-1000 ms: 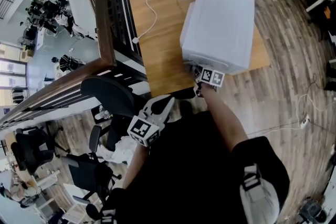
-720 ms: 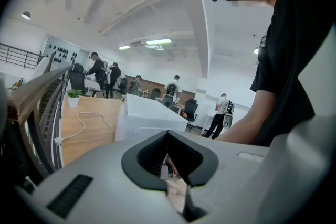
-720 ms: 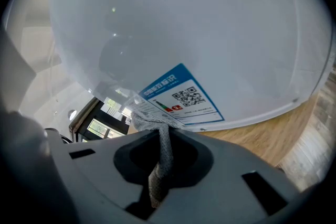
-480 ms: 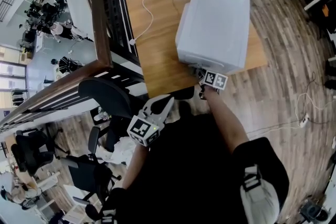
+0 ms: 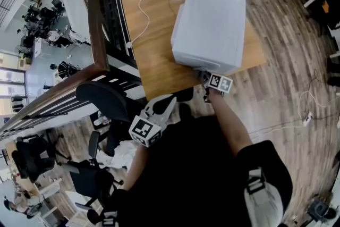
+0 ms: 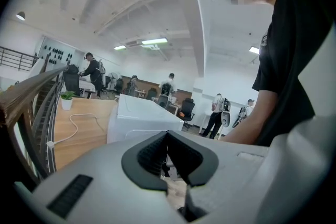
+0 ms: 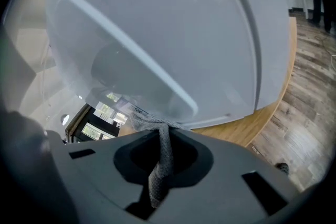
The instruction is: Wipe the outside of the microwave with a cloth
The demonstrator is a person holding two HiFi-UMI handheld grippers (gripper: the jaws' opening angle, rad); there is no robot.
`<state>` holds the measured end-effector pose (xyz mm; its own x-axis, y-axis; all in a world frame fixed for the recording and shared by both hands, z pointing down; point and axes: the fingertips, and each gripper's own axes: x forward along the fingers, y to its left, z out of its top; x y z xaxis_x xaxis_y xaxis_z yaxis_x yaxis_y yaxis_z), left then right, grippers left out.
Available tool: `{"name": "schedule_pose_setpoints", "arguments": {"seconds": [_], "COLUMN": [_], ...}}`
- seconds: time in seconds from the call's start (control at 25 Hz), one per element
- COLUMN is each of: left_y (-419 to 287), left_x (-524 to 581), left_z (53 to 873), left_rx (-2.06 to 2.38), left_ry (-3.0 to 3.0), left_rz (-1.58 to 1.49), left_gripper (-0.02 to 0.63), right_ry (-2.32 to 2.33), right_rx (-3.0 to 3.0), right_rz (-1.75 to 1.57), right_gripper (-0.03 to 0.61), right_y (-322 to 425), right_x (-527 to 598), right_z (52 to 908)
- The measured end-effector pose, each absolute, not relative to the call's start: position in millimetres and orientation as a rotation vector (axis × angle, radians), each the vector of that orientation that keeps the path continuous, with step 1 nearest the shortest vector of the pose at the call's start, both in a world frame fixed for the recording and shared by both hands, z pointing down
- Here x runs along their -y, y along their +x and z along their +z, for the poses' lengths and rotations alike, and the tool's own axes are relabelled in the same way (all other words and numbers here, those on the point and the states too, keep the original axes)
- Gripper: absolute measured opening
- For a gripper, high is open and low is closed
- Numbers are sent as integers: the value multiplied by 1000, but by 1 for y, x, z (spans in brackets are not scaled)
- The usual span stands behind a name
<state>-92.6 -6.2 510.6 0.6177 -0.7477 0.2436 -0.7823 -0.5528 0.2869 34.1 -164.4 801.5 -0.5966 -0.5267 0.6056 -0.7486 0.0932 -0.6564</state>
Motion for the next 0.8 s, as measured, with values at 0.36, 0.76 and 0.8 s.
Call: {"name": "schedule_pose_setpoints", "arguments": {"seconds": [0.36,0.76,0.8], "left_y": [-77,-56,-54], "left_x": [11,19,20], "left_z": [516,510,511], "left_rx": [1216,1236,1240], "left_ry": [2487,2503,2501], "left_rz": [168,160,154], "left_gripper": [2,2,2], "right_ry": [1325,1292,1293], "right_rx": [2122,2123,2122], "right_rz": [1507,1490,1496], "right_gripper": [18,18,18], "right_y": [70,110,112], "right_x": [162,162,162], "right_z": [804,807,807]}}
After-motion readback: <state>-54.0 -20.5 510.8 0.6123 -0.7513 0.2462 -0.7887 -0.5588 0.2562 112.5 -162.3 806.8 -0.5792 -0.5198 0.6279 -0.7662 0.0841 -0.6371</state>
